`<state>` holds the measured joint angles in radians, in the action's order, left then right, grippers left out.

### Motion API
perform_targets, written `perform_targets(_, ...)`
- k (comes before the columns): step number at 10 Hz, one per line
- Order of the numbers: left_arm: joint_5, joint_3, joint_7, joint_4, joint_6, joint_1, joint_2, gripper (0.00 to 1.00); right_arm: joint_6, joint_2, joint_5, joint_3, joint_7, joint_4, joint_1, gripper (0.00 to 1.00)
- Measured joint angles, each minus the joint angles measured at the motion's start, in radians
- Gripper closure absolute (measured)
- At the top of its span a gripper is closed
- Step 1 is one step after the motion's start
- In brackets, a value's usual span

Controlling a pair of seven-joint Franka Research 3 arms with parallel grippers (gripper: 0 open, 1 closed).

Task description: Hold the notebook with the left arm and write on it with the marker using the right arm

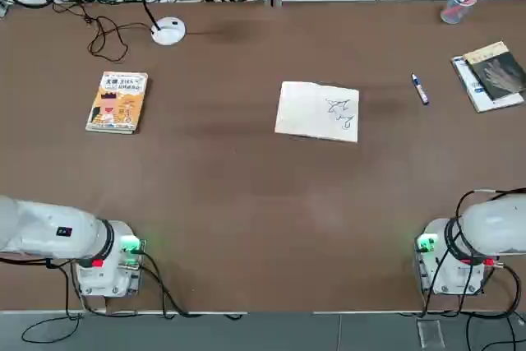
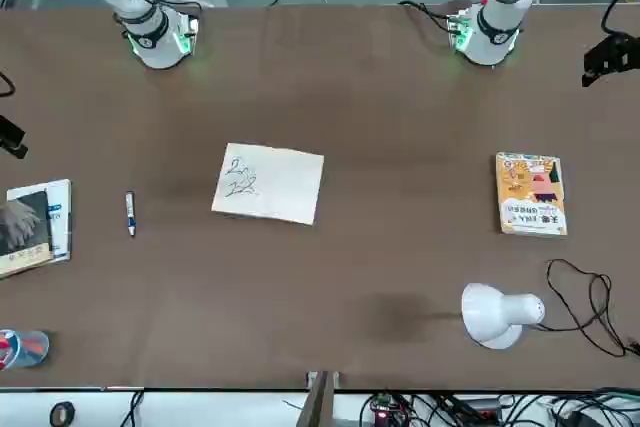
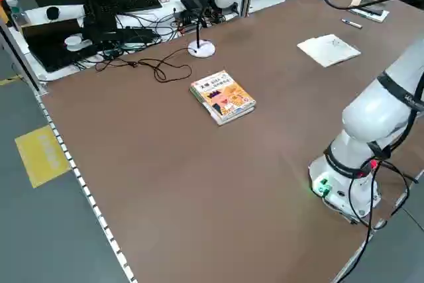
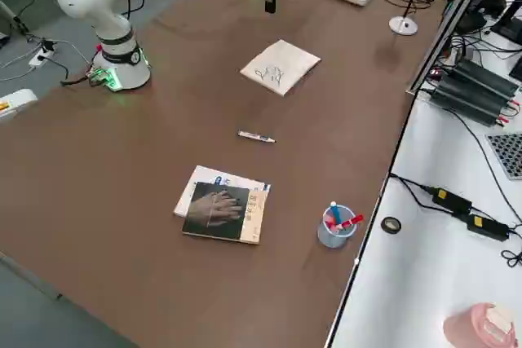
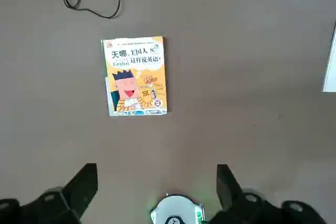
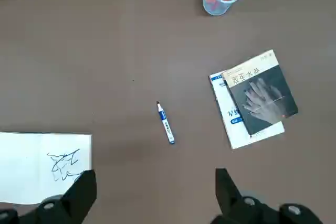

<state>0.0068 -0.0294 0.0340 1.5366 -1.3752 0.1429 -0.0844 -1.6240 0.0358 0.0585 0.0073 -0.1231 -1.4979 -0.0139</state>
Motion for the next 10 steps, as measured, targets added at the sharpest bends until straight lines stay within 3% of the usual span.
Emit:
perform_targets(6,0.0,0.011,-0.006,-0.011,0.0,0.01,0.0,0.0,0.0,0.0,0.0,-0.001,0.0,0.0,0.0,0.0)
perform_targets(10,-0.045,0.107,-0.139,-0.019,0.0,0.018,0.003,0.0,-0.001,0.0,0.0,-0.001,0.0,0.0,0.0,0.0)
